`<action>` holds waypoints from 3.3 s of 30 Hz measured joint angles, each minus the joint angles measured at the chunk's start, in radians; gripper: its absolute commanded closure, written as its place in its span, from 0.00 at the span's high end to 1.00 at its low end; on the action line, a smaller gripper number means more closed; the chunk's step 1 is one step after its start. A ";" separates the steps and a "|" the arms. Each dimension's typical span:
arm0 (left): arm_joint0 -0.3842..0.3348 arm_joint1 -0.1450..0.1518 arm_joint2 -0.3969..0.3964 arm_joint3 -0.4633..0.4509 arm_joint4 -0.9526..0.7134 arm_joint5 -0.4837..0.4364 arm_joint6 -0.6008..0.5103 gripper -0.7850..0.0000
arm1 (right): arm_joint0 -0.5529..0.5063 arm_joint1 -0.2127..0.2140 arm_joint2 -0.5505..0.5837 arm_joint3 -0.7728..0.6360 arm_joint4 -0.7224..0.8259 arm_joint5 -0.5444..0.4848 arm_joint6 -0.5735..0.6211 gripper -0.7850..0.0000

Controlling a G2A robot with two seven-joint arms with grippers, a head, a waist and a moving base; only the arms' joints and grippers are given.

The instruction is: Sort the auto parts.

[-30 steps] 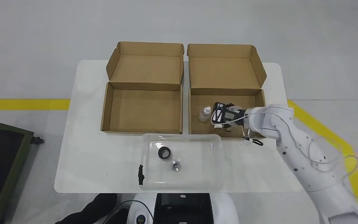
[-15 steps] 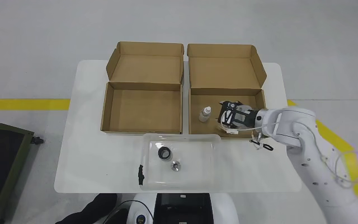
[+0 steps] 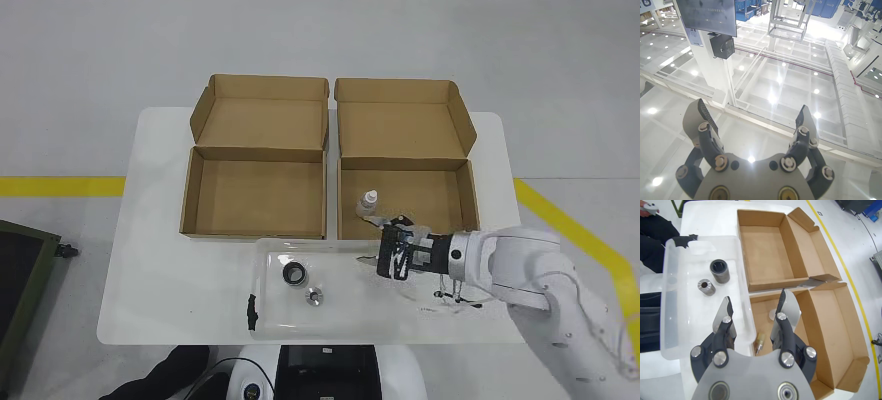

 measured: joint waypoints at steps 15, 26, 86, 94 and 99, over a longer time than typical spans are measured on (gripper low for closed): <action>0.000 0.000 0.000 0.000 0.000 0.000 0.000 1.00 | 0.027 -0.023 -0.206 0.067 -0.040 -0.026 -0.015 0.62; 0.000 0.000 0.000 0.000 0.000 0.000 0.000 1.00 | 0.053 -0.042 -0.305 0.134 -0.127 -0.019 -0.057 0.64; 0.000 0.000 0.000 0.000 0.000 0.000 0.000 1.00 | 0.163 -0.121 -0.453 0.280 -0.298 -0.021 -0.249 0.00; 0.000 0.000 0.000 0.000 0.000 0.000 0.000 1.00 | 0.130 -0.105 -0.372 0.200 -0.203 -0.010 -0.248 0.00; 0.000 0.000 0.000 0.000 0.000 0.000 0.000 1.00 | 0.104 -0.098 -0.319 0.156 -0.157 0.022 -0.293 0.00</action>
